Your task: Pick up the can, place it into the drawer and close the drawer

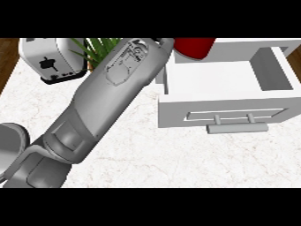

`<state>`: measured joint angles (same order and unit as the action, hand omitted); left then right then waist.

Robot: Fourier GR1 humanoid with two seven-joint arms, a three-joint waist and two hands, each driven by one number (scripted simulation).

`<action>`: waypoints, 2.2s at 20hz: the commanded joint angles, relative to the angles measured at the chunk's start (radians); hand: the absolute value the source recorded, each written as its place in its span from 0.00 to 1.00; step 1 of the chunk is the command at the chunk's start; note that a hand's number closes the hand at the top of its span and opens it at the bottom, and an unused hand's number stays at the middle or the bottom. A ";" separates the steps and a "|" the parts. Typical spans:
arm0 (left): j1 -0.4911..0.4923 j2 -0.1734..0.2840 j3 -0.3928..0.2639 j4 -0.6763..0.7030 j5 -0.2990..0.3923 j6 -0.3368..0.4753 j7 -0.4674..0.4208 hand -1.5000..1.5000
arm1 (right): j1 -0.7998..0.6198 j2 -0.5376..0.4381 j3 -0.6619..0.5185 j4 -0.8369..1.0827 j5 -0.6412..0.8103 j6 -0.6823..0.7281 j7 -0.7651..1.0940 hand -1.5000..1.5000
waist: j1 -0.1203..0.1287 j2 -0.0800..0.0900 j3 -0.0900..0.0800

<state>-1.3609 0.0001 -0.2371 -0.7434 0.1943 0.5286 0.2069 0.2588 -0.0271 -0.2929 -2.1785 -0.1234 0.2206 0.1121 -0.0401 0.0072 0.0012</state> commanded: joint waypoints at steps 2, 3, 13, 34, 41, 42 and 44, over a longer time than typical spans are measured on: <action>-0.094 0.000 -0.060 0.118 0.086 0.027 -0.019 1.00 | -0.014 0.026 0.077 0.001 0.056 -0.043 -0.007 0.00 | -0.017 0.004 0.000; -0.132 0.000 -0.061 0.120 0.082 0.042 0.011 1.00 | -0.035 0.008 0.042 -0.003 0.039 -0.026 0.038 0.00 | -0.009 0.001 0.000; -0.148 0.000 -0.163 0.285 0.208 0.046 -0.101 1.00 | -0.096 -0.013 0.037 0.039 0.053 -0.030 0.023 0.00 | -0.044 0.011 0.001; -0.082 0.000 -0.377 0.359 0.302 0.189 -0.203 0.00 | -0.176 -0.033 0.050 0.078 0.060 -0.041 0.061 0.00 | -0.083 0.019 0.002; -0.035 0.000 -0.402 0.375 0.330 0.249 -0.274 0.00 | -0.172 -0.020 0.074 0.081 0.064 -0.027 0.025 0.00 | -0.096 0.029 0.002; -0.061 0.000 -0.408 0.376 0.338 0.249 -0.238 0.00 | -0.156 -0.043 0.039 0.042 0.028 -0.015 0.037 0.00 | -0.105 0.024 0.002; -0.013 0.000 -0.397 0.371 0.355 0.259 -0.304 0.00 | -0.152 -0.024 0.050 0.041 0.044 -0.028 0.023 0.00 | -0.103 0.029 0.001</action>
<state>-1.4175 -0.0001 -0.6239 -0.3756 0.5313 0.7591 -0.0489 0.0998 -0.0581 -0.2448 -2.1255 -0.0825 0.1959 0.1461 -0.1382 0.0312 0.0030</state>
